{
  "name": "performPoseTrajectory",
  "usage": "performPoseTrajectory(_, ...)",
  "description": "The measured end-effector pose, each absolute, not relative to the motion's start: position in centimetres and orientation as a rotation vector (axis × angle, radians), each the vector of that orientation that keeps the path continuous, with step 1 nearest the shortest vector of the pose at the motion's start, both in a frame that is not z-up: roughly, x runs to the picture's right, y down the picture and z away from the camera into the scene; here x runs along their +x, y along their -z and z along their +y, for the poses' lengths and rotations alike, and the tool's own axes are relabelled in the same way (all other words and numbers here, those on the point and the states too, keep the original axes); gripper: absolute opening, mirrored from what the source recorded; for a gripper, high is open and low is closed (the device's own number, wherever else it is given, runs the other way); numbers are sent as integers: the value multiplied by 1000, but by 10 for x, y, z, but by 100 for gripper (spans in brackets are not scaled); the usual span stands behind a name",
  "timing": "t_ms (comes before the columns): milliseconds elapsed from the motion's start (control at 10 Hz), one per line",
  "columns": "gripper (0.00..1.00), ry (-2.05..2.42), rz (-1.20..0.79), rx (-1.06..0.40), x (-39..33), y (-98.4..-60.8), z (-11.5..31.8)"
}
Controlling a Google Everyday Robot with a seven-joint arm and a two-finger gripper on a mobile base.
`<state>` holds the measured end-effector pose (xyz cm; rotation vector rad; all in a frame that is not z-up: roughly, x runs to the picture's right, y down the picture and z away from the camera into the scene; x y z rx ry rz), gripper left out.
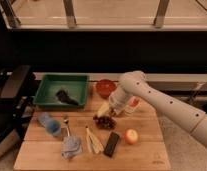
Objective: Place grapes in plastic cup
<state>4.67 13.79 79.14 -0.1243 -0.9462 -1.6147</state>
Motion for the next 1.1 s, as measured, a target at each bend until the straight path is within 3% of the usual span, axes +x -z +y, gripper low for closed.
performPoseTrajectory(800, 73, 1479, -991, -138, 49, -836, 183)
performPoseTrajectory(900, 71, 1470, -1002, -133, 44, -840, 186)
performPoseTrajectory(1100, 51, 1464, -1016, -121, 36, -844, 187)
